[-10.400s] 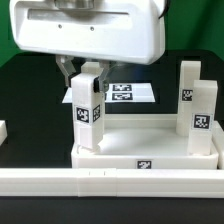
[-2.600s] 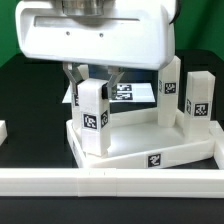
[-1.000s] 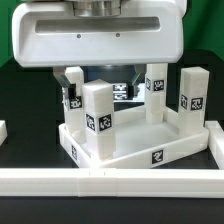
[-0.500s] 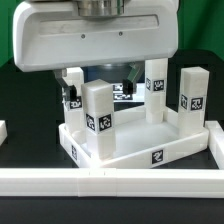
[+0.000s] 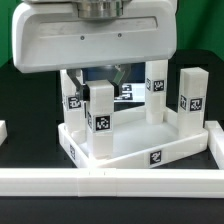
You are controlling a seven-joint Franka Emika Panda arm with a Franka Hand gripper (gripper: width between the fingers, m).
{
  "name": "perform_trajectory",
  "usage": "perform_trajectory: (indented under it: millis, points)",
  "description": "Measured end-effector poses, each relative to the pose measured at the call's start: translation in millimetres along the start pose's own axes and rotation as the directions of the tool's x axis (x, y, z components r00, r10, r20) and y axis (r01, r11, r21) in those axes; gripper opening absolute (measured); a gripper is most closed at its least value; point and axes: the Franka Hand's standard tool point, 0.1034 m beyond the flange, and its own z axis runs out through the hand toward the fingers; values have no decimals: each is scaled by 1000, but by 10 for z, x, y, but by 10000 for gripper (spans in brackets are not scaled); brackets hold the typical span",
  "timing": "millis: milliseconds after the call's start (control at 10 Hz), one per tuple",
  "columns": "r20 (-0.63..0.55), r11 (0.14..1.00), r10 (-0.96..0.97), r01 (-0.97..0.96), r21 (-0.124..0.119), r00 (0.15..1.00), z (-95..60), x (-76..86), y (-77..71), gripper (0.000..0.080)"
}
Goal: Assemble desk
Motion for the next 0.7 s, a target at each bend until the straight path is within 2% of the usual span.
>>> perform_trajectory:
  millis: [200,300,700]
  points:
    - [-1,983,184,-184,10,983,5,-11,16,288]
    - [-3,944,330,-330,15,944,9,-8,23,288]
    - [-12,699,715,-715,18,699,20,33,29,288]
